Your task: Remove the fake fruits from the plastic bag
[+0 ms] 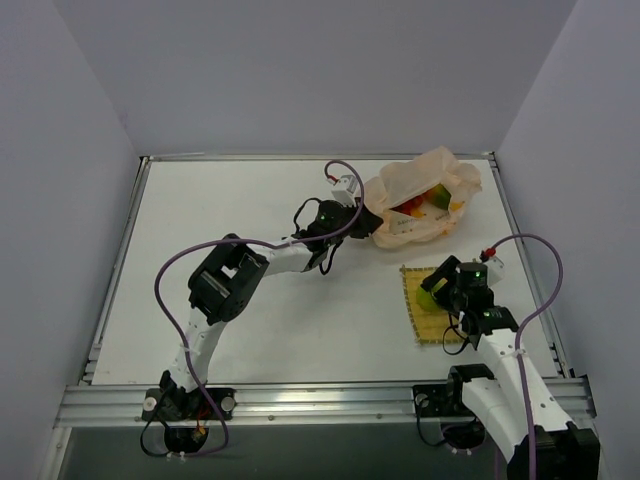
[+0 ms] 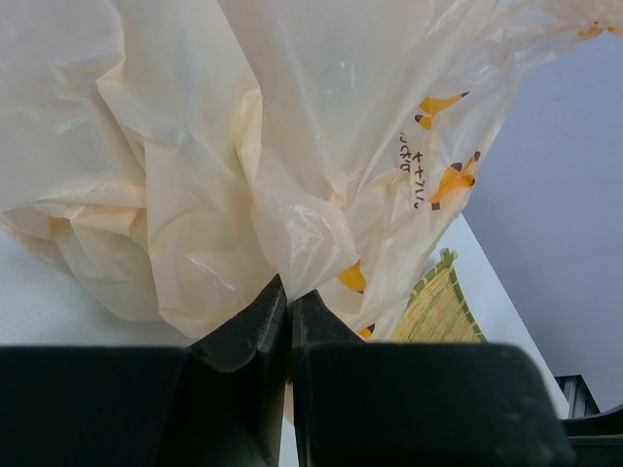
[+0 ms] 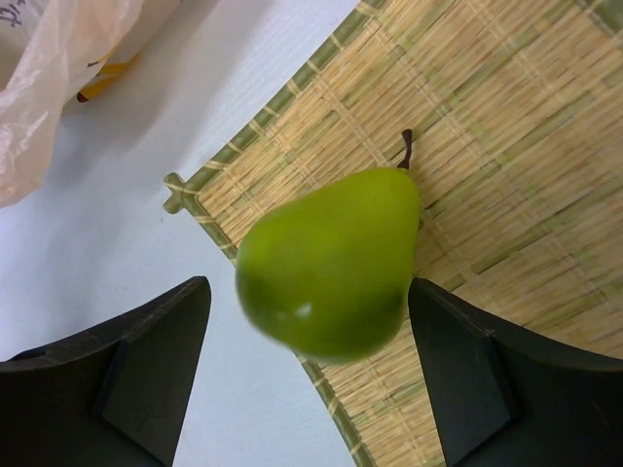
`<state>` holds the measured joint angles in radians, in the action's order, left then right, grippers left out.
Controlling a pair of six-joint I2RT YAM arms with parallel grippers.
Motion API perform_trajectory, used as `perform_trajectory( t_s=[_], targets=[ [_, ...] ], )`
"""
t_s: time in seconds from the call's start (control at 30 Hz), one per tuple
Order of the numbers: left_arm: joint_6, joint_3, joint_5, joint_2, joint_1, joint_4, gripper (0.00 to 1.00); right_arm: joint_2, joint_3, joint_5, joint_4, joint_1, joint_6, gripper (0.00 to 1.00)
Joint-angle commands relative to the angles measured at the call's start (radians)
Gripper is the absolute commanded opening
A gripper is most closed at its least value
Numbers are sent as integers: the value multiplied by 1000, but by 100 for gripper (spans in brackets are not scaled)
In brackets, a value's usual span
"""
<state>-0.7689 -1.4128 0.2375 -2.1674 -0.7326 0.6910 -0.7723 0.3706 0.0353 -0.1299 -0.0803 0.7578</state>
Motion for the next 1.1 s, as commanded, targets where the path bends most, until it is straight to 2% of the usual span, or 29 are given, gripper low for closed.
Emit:
perform_trajectory(
  t_s=[0.0, 0.1, 0.23, 0.27, 0.3, 0.37, 0.43, 0.53, 0.67, 0.87, 1.07],
  targets=[
    [13, -17, 17, 80, -4, 68, 2, 45, 82, 72, -74, -7, -23, 78],
    [6, -18, 19, 78, -4, 71, 2, 36, 157, 77, -89, -6, -58, 75],
    [3, -12, 19, 80, -4, 74, 2, -64, 264, 71, -82, -10, -130, 63],
    [3, -11, 17, 81, -4, 76, 2, -97, 299, 66, -50, -12, -144, 43],
    [3, -9, 16, 81, -4, 79, 3, -114, 315, 49, -30, -16, -156, 34],
    [2, -8, 16, 81, -4, 81, 2, -177, 362, 37, 37, -19, -190, 19],
    [-1, -8, 16, 81, -4, 79, 2, -235, 387, 5, 90, -22, -202, 14],
    [-1, 0, 13, 89, -5, 82, 2, -361, 429, -52, 226, -35, -221, 13],
    [-6, 0, 11, 95, -2, 84, 2, -565, 493, -38, 361, -36, -241, 13],
    [-21, -3, 17, 95, 7, 81, 2, -786, 625, 35, 478, -35, -226, 14],
    [-56, -25, 42, 78, 19, 85, 2, -915, 711, 179, 523, -33, -173, 16]
  ],
)
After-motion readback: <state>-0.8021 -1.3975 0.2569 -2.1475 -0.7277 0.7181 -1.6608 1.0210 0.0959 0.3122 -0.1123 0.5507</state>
